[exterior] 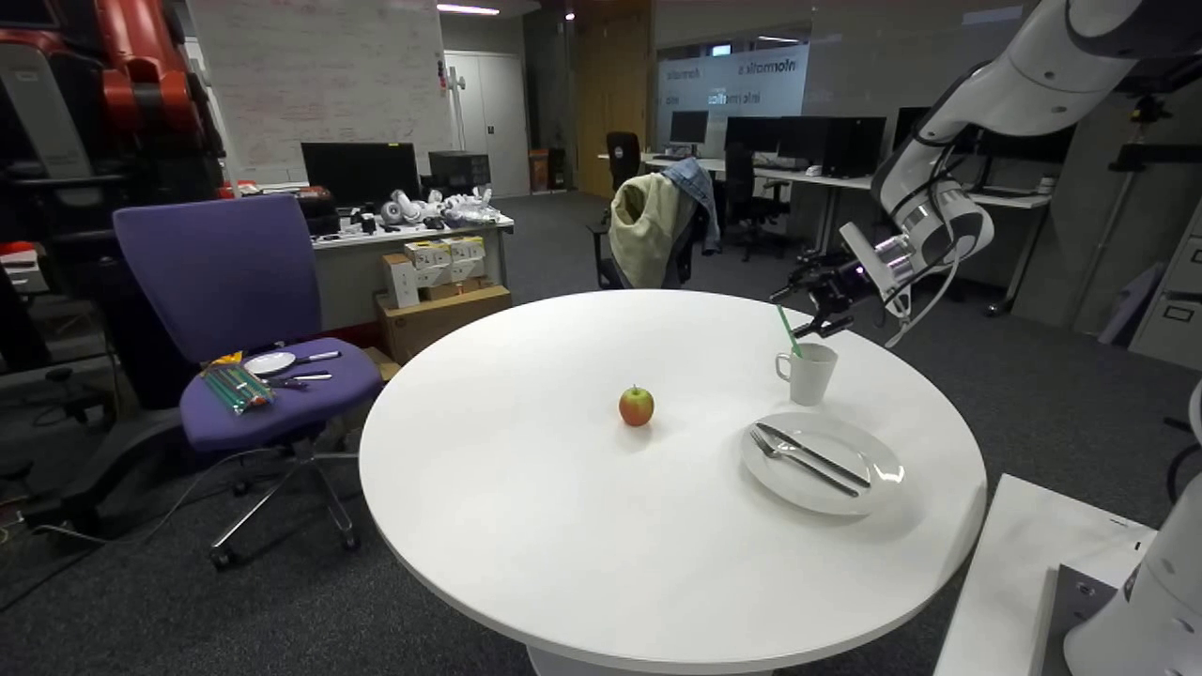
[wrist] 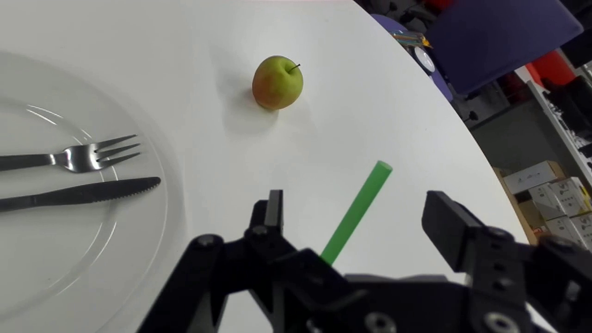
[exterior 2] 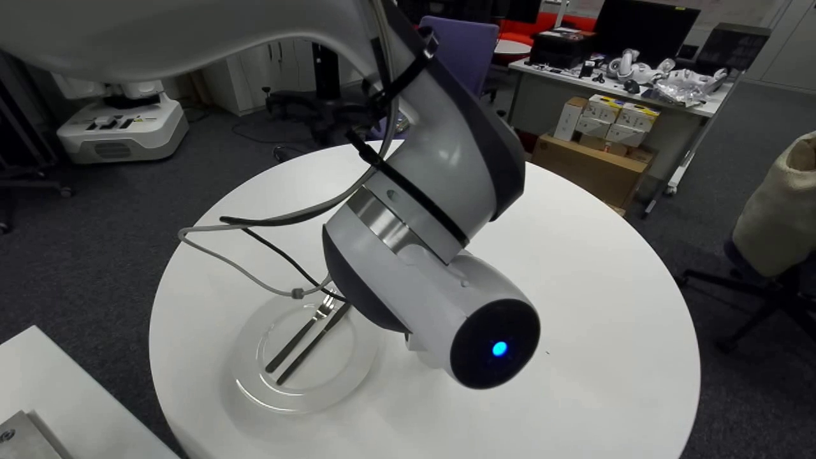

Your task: Remove the straw from the cup and put it on the table

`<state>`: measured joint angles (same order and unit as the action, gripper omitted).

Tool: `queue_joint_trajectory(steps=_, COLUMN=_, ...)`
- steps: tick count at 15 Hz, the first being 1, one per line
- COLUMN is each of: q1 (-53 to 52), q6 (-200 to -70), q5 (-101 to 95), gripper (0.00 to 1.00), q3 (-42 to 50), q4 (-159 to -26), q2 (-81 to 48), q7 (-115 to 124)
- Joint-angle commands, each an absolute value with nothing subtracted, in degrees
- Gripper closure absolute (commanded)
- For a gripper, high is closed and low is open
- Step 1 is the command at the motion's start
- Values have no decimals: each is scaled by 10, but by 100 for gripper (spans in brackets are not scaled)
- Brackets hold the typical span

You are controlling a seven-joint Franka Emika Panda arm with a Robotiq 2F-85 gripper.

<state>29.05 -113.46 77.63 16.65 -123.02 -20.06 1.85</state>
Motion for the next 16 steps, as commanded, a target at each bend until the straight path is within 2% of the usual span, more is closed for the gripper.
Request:
queue_joint_trajectory(steps=1, q1=279, q6=-1106, q5=787, gripper=48, q3=186, q4=-1221, q2=-204, q7=-2)
queue_joint_trajectory(steps=5, q1=276, q6=-1106, q5=783, gripper=81, q3=192, q4=-1220, q2=-203, q7=-4)
queue_joint_trajectory(steps=7, q1=274, q6=-1107, q5=782, gripper=89, q3=193, q4=-1220, q2=-202, q7=-4)
queue_joint_trajectory(steps=8, q1=274, q6=-1108, q5=781, gripper=97, q3=193, q4=-1220, q2=-202, q7=-4)
queue_joint_trajectory(steps=9, q1=273, q6=-1109, q5=781, gripper=100, q3=193, q4=-1220, q2=-202, q7=-4)
queue_joint_trajectory(steps=16, q1=210, q6=-1205, q5=641, gripper=100, q3=201, q4=-1234, q2=-140, q7=26)
